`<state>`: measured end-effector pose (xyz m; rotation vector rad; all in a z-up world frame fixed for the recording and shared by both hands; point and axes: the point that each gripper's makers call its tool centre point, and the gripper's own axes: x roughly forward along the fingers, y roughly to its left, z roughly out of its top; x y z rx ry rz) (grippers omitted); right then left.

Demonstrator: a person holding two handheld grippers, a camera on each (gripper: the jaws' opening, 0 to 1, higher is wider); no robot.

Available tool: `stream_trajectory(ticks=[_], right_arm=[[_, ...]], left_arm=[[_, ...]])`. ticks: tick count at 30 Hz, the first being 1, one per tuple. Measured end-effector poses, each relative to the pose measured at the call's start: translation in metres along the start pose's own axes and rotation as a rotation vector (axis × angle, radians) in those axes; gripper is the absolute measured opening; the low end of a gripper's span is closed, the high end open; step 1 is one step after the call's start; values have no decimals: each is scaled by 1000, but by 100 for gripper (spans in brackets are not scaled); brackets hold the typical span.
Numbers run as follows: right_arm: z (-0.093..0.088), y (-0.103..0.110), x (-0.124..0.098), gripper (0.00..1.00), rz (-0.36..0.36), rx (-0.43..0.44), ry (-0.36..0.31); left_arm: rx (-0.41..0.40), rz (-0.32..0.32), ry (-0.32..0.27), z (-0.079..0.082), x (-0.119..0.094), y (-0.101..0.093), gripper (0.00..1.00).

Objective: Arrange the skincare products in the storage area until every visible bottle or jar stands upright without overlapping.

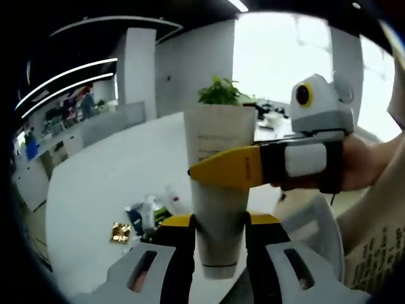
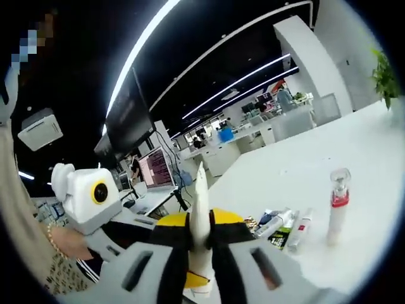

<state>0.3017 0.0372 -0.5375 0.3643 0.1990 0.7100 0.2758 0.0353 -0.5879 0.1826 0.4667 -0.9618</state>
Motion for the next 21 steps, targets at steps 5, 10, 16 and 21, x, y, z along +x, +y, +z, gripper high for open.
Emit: stream_trajectory(ticks=[5, 10, 16, 21], right_arm=[[1, 2, -3, 10, 49, -19, 14], [-1, 10, -8, 9, 115, -56, 46], [6, 29, -8, 9, 240, -194, 100], [9, 44, -7, 9, 347, -259, 127]], left_arm=[[-4, -25, -18, 1, -4, -4, 26], [14, -96, -29, -1, -7, -12, 26], [0, -171, -70, 6, -14, -12, 24], [34, -251, -77, 13, -20, -14, 23]])
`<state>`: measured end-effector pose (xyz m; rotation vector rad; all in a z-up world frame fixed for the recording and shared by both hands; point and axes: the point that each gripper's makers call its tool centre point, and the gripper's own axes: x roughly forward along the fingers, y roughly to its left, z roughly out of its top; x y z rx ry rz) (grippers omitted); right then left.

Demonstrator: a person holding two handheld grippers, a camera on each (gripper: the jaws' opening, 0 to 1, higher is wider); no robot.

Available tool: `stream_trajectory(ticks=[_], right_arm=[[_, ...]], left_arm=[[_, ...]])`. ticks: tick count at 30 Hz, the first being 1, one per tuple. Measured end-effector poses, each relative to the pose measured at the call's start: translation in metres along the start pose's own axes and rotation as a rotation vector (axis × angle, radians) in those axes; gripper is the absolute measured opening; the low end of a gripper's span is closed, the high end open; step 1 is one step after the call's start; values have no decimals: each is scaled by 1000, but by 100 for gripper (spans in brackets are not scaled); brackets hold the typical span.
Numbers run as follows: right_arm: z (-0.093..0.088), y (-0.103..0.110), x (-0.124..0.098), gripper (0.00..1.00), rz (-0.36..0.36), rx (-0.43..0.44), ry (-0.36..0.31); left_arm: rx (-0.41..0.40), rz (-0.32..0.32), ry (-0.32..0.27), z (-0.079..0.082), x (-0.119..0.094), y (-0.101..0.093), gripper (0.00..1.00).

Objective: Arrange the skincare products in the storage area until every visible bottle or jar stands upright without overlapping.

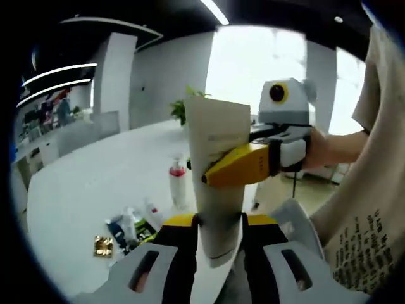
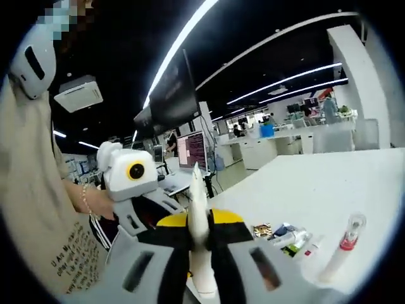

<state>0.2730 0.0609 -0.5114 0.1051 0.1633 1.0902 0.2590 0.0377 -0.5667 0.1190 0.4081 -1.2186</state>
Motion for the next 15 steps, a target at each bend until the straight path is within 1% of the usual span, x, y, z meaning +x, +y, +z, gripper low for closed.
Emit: stream_trajectory(ticks=[1, 4, 5, 8, 12, 15], right_arm=[[1, 2, 1, 9, 15, -6, 2], [3, 10, 2, 9, 92, -37, 25], [4, 13, 2, 9, 120, -50, 33], [5, 20, 2, 9, 200, -106, 80], [5, 24, 5, 9, 234, -135, 105], [-2, 31, 7, 9, 279, -154, 134]], left_arm=[[8, -6, 0, 1, 0, 0, 23], [31, -55, 6, 4, -2, -4, 22], [52, -76, 12, 5, -3, -6, 22], [91, -115, 31, 5, -5, -9, 20], [120, -140, 42, 5, -6, -10, 18], [129, -159, 59, 1, -6, -13, 18]])
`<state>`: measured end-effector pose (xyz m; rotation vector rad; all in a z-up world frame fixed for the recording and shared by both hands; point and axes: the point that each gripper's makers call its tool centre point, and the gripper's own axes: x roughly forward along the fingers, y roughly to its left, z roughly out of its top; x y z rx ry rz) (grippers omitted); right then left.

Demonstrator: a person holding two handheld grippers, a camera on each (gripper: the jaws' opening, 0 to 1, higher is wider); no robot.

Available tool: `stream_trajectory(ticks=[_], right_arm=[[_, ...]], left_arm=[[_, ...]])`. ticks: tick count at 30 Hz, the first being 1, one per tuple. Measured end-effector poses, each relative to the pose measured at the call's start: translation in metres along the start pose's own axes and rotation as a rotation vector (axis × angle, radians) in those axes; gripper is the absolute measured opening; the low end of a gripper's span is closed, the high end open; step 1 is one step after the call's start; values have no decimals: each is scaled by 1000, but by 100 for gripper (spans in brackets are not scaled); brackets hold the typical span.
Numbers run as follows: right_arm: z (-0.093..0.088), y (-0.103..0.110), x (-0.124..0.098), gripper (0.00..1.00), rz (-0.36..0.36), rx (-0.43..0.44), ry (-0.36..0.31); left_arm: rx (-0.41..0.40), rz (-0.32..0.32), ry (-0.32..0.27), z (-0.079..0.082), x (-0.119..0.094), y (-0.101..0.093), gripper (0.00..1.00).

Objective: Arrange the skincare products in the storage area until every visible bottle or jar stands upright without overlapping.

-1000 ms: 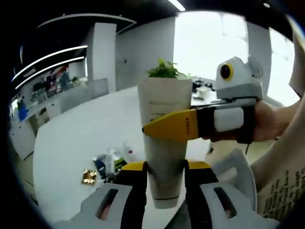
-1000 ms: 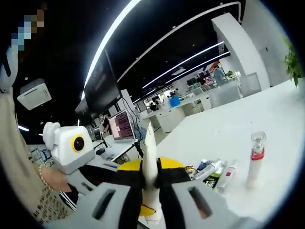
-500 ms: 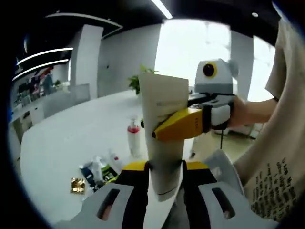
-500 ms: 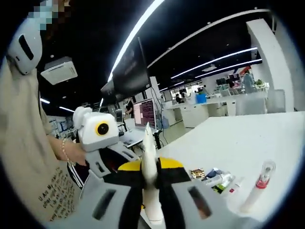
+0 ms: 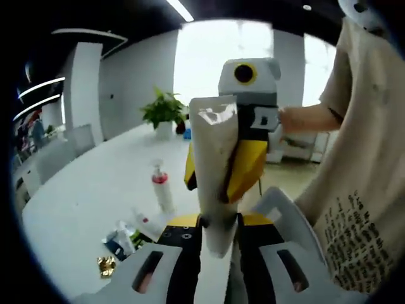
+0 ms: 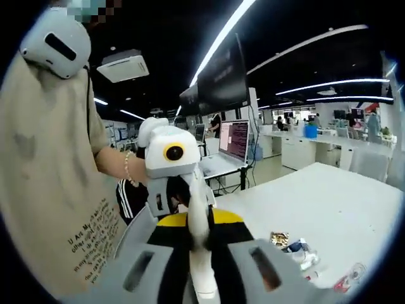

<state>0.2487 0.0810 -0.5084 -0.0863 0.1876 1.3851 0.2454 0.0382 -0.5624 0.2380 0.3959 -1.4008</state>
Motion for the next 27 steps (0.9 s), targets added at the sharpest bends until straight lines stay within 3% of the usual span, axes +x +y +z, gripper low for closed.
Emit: stream_trajectory(ticks=[6, 13, 21, 27], right_arm=[[-7, 13, 7, 9, 72, -12, 11], [-21, 0, 2, 11, 49, -16, 37], [-34, -12, -4, 12, 36, -14, 65], [-60, -23, -5, 13, 0, 27, 97]], left_arm=[[47, -61, 54, -8, 13, -12, 18], [49, -26, 87, -15, 25, 1, 14], [55, -54, 98, -23, 39, 9, 12], [47, -59, 128, -43, 57, 15, 12]])
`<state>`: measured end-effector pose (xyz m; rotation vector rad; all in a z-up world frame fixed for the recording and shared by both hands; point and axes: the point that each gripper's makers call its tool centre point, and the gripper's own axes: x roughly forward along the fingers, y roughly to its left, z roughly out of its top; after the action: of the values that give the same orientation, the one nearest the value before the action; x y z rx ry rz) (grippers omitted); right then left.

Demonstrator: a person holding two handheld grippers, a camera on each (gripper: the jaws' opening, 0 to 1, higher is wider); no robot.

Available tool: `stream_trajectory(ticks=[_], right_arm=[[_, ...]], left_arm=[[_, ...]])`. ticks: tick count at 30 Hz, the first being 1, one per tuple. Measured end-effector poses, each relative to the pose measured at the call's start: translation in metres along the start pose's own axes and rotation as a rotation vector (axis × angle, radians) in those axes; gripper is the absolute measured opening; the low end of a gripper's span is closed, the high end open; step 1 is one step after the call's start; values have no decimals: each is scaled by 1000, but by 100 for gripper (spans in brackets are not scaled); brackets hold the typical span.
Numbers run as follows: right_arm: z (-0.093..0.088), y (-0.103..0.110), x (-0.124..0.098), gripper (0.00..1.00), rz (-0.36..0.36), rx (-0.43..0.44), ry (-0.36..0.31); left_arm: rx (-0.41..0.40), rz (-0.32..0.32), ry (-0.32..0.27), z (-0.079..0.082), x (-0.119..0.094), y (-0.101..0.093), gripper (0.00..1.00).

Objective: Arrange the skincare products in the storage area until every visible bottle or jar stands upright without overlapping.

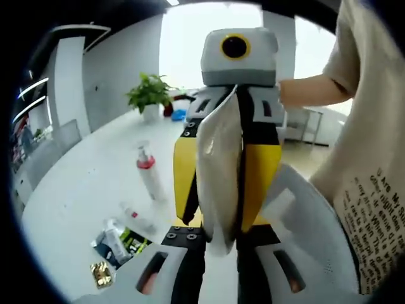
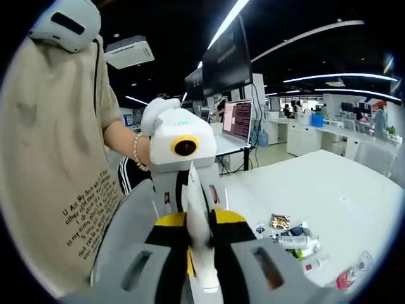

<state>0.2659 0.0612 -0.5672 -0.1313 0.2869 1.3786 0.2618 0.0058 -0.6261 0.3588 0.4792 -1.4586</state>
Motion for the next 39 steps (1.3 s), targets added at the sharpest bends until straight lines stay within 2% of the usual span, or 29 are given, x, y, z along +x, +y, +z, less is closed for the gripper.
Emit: stream_trajectory(ticks=[8, 12, 27, 34, 39], right_arm=[[-33, -11, 0, 15, -60, 53, 46], [-50, -17, 2, 16, -87, 77, 78], [-83, -34, -3, 18, -147, 112, 145], [-83, -46, -11, 19, -192, 136, 111], [-81, -63, -20, 23, -289, 192, 52]], left_arm=[[-7, 18, 20, -21, 21, 6, 13], [-30, 4, 43, -35, 33, 9, 13], [-10, 10, 63, -52, 61, 20, 15], [-16, 8, 39, -46, 68, 28, 15], [16, 14, 23, -40, 77, 39, 15]])
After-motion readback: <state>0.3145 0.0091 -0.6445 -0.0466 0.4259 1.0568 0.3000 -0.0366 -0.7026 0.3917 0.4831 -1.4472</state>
